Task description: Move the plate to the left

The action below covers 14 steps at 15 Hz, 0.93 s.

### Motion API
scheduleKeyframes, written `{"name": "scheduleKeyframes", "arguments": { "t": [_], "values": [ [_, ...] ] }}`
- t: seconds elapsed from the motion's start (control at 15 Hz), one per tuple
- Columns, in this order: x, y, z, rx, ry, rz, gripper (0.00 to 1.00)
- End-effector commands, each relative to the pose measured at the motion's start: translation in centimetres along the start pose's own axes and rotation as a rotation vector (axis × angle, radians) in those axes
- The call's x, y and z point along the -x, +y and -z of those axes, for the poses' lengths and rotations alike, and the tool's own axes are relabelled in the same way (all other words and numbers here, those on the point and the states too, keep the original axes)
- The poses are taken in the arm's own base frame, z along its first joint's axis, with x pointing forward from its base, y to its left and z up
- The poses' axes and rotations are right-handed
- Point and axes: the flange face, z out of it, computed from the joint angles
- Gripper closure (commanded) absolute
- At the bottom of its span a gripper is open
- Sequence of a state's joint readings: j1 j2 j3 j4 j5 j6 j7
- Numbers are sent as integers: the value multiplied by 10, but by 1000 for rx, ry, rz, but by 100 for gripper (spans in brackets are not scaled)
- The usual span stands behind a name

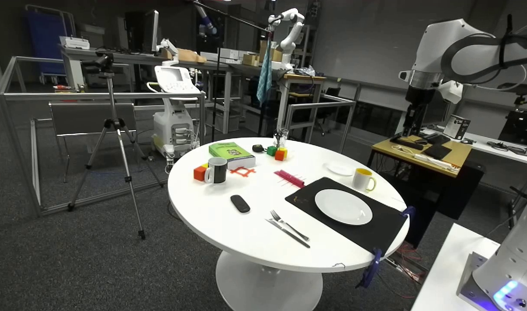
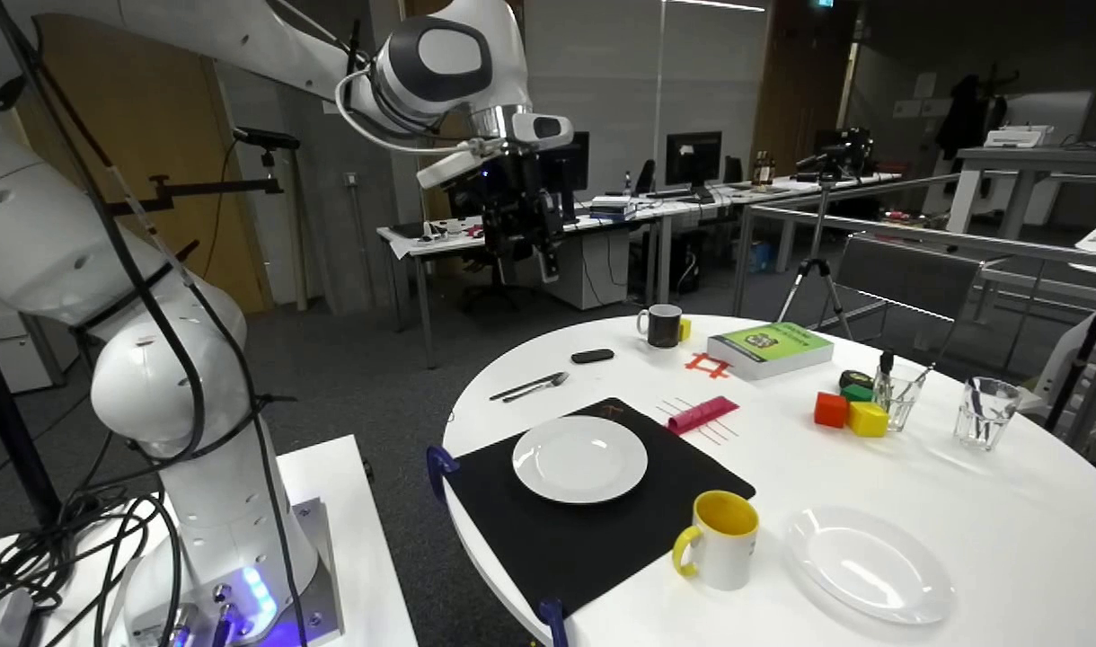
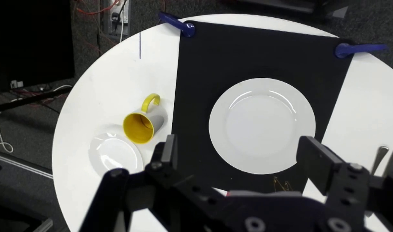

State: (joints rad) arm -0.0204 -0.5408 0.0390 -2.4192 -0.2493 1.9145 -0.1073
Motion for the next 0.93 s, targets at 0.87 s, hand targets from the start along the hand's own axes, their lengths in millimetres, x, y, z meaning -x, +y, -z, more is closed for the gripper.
{"name": "scheduleKeyframes", "arguments": {
  "t": [0.87],
  "values": [
    [-88,-131,-28,62,120,237,0]
  ]
}}
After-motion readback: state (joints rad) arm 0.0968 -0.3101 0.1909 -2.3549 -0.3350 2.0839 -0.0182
